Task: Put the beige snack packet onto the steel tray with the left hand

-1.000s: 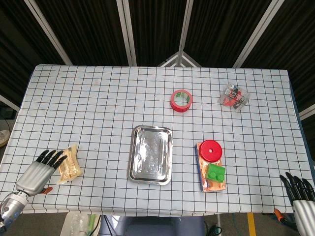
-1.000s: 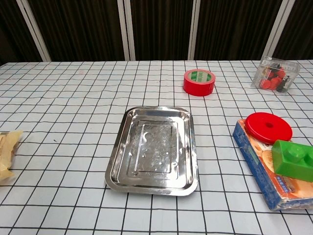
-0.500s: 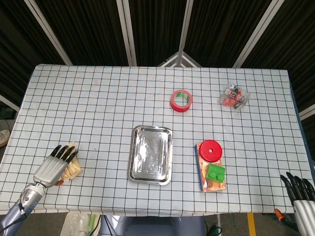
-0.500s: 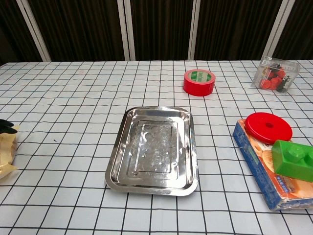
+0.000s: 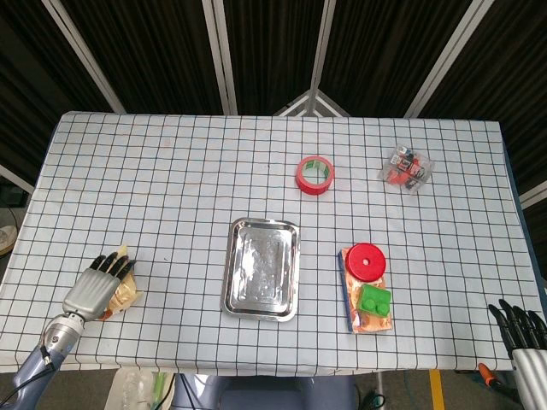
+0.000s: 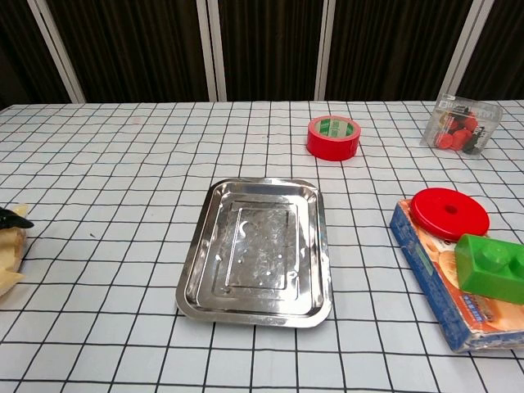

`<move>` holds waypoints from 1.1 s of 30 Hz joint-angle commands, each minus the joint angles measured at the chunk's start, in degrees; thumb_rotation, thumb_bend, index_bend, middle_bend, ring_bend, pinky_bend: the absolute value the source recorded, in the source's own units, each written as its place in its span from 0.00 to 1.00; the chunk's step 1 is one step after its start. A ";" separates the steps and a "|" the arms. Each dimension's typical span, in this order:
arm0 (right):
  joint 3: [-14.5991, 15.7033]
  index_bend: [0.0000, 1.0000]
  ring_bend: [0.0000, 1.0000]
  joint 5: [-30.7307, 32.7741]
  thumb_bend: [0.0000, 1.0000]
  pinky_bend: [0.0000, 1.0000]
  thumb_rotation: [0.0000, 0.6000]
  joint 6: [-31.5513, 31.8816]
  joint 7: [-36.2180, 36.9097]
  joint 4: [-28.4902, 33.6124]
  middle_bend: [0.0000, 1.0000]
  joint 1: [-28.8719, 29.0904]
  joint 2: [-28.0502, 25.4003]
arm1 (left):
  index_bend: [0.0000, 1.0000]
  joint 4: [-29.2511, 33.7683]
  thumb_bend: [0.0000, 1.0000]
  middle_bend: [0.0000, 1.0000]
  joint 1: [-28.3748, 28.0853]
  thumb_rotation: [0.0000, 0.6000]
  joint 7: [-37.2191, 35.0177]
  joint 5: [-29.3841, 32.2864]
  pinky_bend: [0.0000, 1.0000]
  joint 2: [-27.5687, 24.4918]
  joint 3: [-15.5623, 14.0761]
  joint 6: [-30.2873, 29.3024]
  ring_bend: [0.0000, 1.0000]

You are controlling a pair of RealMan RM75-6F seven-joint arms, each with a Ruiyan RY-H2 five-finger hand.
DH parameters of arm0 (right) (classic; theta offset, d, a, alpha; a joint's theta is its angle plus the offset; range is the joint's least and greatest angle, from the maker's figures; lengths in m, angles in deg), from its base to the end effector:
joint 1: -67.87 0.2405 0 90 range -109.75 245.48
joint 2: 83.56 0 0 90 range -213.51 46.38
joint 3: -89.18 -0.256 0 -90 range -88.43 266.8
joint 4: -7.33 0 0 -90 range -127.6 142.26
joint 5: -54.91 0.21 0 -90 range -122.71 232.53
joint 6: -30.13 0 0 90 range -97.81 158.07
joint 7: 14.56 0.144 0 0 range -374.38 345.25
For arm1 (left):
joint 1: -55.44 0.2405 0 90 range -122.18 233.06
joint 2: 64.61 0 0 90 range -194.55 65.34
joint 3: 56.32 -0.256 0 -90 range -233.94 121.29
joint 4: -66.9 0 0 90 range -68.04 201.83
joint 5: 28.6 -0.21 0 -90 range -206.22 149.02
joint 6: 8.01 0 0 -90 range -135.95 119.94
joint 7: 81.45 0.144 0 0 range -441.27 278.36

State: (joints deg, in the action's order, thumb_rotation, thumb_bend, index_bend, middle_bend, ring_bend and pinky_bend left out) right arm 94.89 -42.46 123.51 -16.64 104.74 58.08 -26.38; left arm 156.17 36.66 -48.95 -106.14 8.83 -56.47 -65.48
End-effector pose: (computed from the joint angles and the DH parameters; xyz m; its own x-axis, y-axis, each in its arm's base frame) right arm -0.3086 -0.0708 0.1782 0.4417 -0.1128 0.8900 -0.8933 0.0361 0.4480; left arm -0.2990 0.2261 0.0465 0.7660 0.3317 0.5507 0.6408 -0.3250 -0.6956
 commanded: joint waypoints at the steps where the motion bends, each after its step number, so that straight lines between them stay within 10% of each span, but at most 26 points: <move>1: 0.05 0.00 0.00 -0.08 0.30 0.00 1.00 -0.04 -0.11 0.03 0.00 0.02 0.01 | 0.18 -0.77 0.04 0.33 -0.02 1.00 0.30 0.23 0.32 1.14 0.45 -1.65 0.28; 12: 0.30 0.00 0.00 -0.52 0.30 0.00 1.00 0.39 0.12 -0.03 0.00 -0.14 -0.12 | 0.26 -2.11 0.10 0.41 0.98 1.00 -0.15 -2.08 0.40 3.37 0.82 -8.59 0.35; 21: 0.55 0.00 0.00 -0.96 0.30 0.00 1.00 -0.55 -0.01 0.34 0.00 0.41 -0.15 | 0.26 8.83 0.09 0.41 -2.49 1.00 1.47 -5.34 0.40 2.41 5.64 -12.41 0.35; 33: -0.35 0.00 0.00 1.91 0.30 0.00 1.00 -3.88 6.04 -0.42 0.00 2.75 -2.18 | 0.26 2.34 0.09 0.41 -20.03 1.00 16.98 5.69 0.40 26.10 16.36 -3.16 0.35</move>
State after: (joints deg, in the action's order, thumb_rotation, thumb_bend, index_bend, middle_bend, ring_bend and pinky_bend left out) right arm 94.87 -41.45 120.33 -11.85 104.64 60.31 -28.00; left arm 163.71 22.37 -36.72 -104.93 27.36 -43.30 -72.05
